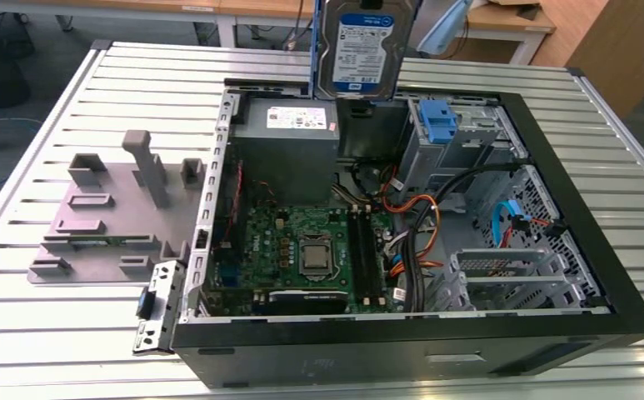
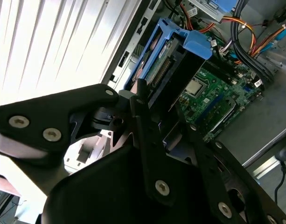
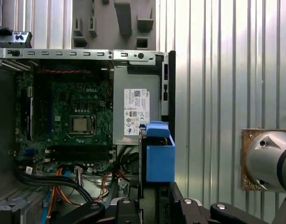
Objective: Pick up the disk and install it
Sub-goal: 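Pick up the disk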
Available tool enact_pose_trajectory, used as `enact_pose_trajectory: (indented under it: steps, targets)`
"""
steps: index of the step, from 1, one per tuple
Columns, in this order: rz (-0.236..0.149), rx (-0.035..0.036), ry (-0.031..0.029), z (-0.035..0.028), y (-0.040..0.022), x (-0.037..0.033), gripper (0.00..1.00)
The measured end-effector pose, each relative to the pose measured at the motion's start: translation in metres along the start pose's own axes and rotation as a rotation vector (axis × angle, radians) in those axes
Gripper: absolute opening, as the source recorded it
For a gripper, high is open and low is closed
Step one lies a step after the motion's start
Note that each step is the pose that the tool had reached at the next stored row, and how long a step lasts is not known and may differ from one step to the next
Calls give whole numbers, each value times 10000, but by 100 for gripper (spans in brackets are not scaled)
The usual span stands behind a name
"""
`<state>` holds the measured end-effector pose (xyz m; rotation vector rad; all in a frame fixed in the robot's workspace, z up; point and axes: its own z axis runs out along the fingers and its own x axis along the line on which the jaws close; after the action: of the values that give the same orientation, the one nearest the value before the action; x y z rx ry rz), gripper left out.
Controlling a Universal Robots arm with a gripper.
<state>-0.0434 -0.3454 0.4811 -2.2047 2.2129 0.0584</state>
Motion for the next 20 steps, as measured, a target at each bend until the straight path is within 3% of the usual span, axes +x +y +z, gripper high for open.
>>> enact_pose_trajectory:
  steps: [7, 20]
  targets:
    - [0, 0, -1, -4, -6, 120, 35]
    - [0, 1, -1, -17, -11, 465, 35]
